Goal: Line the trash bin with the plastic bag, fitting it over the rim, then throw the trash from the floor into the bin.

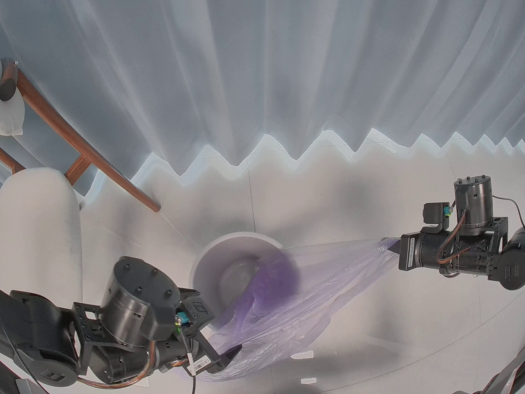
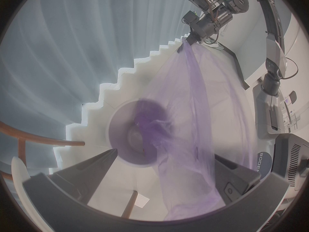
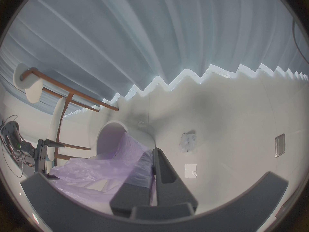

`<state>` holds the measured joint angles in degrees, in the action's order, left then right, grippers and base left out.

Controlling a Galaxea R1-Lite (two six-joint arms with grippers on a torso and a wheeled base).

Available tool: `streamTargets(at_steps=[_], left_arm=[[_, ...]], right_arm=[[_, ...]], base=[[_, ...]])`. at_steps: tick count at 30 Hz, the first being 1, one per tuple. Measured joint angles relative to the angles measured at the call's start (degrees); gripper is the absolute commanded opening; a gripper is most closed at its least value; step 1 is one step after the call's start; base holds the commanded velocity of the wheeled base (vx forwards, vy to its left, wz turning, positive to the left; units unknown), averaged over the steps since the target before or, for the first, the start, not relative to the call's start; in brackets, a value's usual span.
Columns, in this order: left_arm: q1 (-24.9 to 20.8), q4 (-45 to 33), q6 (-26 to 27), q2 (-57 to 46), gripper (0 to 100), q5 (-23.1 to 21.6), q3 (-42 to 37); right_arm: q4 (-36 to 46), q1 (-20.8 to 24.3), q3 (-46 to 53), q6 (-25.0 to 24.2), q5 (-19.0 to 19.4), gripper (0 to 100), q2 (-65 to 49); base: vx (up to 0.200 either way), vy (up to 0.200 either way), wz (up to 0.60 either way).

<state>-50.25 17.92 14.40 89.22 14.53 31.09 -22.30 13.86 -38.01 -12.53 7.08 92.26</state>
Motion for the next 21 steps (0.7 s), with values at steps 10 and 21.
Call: streamTargets(at_steps=[10,21], left_arm=[[1.8,0.0,0.4,-3.9,100,-1.8,-4.6],[0.6,0.3,0.0,-5.0,100,-3.6,-7.8]], right_arm=[[0.0,-3.0,-3.1,-0.4,0.0,0,2.0],[0.0,-4.0,-6.1,-1.5,-0.1,0,3.3]], base=[[0.0,0.0,0.0],[0.0,0.0,0.0]])
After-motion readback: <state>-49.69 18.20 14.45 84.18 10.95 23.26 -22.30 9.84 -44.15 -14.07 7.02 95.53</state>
